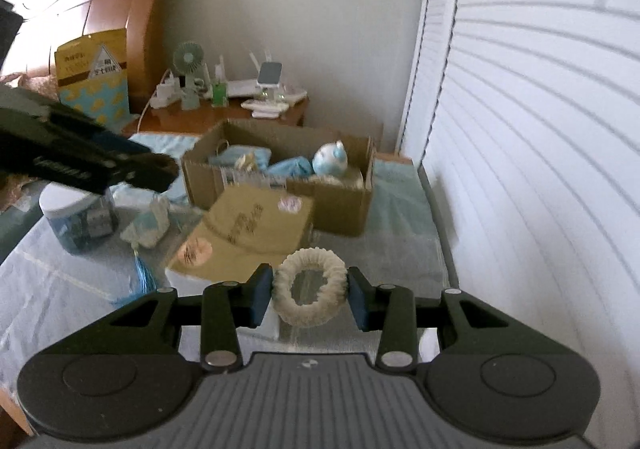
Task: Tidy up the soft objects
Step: 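Carry the brown ring into the box and open the left tool while the right grasps the cream ring, then carry the cream braided ring into the cardboard box and open the right tool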
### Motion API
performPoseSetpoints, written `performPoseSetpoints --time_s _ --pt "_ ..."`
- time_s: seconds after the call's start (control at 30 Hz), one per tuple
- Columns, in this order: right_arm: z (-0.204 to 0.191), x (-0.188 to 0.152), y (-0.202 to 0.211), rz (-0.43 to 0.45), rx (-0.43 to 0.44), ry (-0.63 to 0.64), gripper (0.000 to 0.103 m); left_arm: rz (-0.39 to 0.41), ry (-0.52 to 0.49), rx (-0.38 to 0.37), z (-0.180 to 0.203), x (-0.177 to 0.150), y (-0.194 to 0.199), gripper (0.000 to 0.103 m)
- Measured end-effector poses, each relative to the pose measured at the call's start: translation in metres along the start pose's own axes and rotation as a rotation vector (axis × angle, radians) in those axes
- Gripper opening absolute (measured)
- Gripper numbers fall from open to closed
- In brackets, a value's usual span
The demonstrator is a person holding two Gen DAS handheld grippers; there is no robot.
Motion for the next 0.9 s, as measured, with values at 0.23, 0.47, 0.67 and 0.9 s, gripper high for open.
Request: performPoseSetpoints --time_s 0.23,0.47,0.67,0.9 --pt "-0.001 0.014 -0.008 0.008 0.001 0.012 0.045 0.003 0.065 0.028 -0.037 0.034 -0.038 0.04" --pt "0.0 0.013 -0.015 -0.005 -0.004 0.013 0.045 0.019 0.105 0.064 -0.059 0.037 -0.062 0.086" --pt "0.001 0.015 -0.016 -0.006 -0.007 0.014 0.045 0.052 0.087 0.106 -0.058 0.025 -0.034 0.097" --pt "0.0 0.025 -0.021 -0.003 -0.003 0.024 0.045 0.093 0.086 0.145 -0.038 -0.007 0.01 0.102"
Point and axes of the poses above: each gripper's, at about its wrist camera, not at the fingertips, and y roughly against the way its jaws point, z to its right, x to its top, the point moved 10 cm from there along -y, roughly the way its jaws point, and after that the axes turned 5 degrees about -z, right-handed, at the moved point
